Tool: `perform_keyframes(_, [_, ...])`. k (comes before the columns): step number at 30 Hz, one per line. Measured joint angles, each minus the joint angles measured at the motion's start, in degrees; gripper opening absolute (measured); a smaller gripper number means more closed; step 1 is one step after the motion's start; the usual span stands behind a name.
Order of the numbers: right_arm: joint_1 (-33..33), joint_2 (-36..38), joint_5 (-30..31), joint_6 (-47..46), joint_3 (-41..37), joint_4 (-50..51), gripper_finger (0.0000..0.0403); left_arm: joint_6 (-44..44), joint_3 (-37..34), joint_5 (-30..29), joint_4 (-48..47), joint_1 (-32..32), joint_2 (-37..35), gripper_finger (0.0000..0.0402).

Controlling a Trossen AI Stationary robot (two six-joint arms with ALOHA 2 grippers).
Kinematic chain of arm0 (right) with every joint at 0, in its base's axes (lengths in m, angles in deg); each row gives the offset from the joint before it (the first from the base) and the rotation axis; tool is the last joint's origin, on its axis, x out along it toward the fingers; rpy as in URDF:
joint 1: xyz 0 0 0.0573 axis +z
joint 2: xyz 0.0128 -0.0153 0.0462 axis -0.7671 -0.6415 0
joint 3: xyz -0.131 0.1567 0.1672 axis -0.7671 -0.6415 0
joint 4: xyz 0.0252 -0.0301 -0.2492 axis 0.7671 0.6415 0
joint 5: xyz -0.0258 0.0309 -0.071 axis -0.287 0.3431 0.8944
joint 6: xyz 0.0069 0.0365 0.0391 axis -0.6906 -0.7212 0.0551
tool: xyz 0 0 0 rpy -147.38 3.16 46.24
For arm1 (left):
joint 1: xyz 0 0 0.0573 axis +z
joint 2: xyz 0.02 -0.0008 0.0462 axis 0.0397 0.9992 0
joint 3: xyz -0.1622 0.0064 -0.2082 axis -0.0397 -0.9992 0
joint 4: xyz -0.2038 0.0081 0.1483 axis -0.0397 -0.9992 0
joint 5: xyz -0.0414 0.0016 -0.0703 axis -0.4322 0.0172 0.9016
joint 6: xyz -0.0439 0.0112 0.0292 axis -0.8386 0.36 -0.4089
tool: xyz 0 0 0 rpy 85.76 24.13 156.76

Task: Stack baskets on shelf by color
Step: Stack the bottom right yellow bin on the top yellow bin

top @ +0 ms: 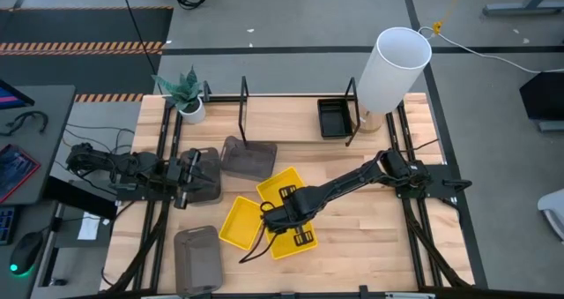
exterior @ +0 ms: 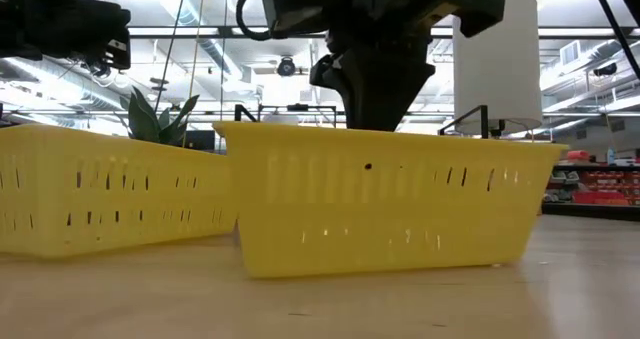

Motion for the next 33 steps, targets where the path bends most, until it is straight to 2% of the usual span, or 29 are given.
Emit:
perform_keyframes(14, [0.02,0.04,0.11,-1.71,4.97,4.00,0.0013,0.01,0.00,-0.02,0.00,0.02,0.00,0.0057])
perform_keyframes(33, [0.02,2.10,1.38,-5.06,5.88,8.75,0.0014,0.00,0.02,0.00,-0.02,0.00,0.00,0.0056])
